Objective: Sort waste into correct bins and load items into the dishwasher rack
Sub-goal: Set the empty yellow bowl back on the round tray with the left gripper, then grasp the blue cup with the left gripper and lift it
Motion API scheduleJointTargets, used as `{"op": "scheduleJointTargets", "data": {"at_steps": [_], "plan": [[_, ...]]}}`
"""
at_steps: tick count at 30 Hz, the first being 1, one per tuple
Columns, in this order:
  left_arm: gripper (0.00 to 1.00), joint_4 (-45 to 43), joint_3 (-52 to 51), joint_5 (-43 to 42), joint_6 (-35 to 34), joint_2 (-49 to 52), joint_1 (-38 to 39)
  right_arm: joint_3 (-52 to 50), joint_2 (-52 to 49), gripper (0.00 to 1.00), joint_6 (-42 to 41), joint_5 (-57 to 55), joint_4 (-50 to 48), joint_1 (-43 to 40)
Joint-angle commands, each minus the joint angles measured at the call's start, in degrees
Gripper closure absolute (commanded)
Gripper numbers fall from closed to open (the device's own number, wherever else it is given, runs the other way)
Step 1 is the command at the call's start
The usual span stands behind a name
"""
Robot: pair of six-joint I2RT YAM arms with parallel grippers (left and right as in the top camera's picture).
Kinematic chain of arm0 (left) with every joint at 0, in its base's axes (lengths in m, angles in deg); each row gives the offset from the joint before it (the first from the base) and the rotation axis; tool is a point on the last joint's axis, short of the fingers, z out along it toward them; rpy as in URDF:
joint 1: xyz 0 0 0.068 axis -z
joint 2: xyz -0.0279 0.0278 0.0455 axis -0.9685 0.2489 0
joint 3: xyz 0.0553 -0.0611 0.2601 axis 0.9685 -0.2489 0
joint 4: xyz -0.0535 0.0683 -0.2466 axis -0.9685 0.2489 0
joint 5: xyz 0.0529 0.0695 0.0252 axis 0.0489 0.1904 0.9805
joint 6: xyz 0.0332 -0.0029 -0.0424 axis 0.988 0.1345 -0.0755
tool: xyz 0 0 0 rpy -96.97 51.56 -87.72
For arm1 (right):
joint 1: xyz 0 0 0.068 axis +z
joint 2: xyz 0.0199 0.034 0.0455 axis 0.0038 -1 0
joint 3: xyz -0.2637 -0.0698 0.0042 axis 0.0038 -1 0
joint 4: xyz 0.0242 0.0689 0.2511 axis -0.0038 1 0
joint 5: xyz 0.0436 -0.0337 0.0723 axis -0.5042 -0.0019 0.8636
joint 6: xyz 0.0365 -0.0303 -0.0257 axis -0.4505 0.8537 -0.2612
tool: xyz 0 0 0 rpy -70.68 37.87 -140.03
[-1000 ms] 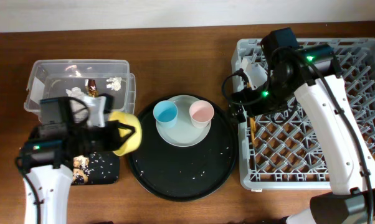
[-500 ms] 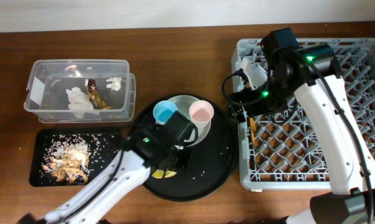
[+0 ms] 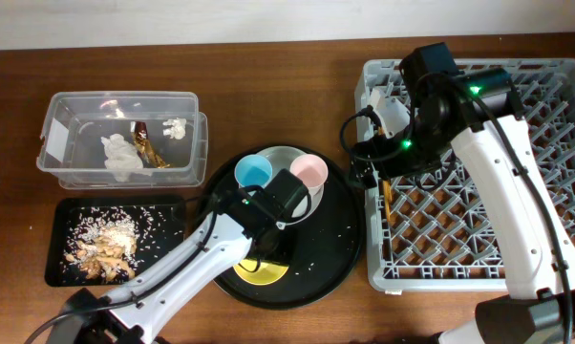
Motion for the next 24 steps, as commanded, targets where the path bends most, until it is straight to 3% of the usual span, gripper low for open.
{"op": "scheduleJointTargets", "data": {"at_steps": [1, 5, 8, 12, 16, 24], "plan": [[0.64, 0.3, 6.0, 3.5, -0.1, -3.4, -5.5, 0.5, 0.9, 0.02, 0.2, -0.2, 0.0, 0.0], [0.63, -3.6, 8.6, 13.3, -0.1, -5.6, -17.1, 0.5, 0.9, 0.02, 0.2, -0.2, 0.0, 0.0], [0.63, -9.8, 8.3, 13.5, -0.1, -5.6, -22.6, 0.5, 0.9, 0.02, 0.2, -0.2, 0.0, 0.0], [0.63, -12.5, 8.2, 13.4, -0.1, -1.0, -23.1, 0.5, 0.9, 0.02, 0.2, -0.1, 0.0, 0.0], [0.64, -14.7, 8.2, 7.8, -0.1, 6.4, -23.1, 0.5, 0.9, 0.02, 0.2, -0.1, 0.0, 0.0], [0.68, -16.4, 6.8, 4.4, -0.1, 7.8, -22.4, 0.5, 0.9, 0.02, 0.2, -0.1, 0.0, 0.0]]}}
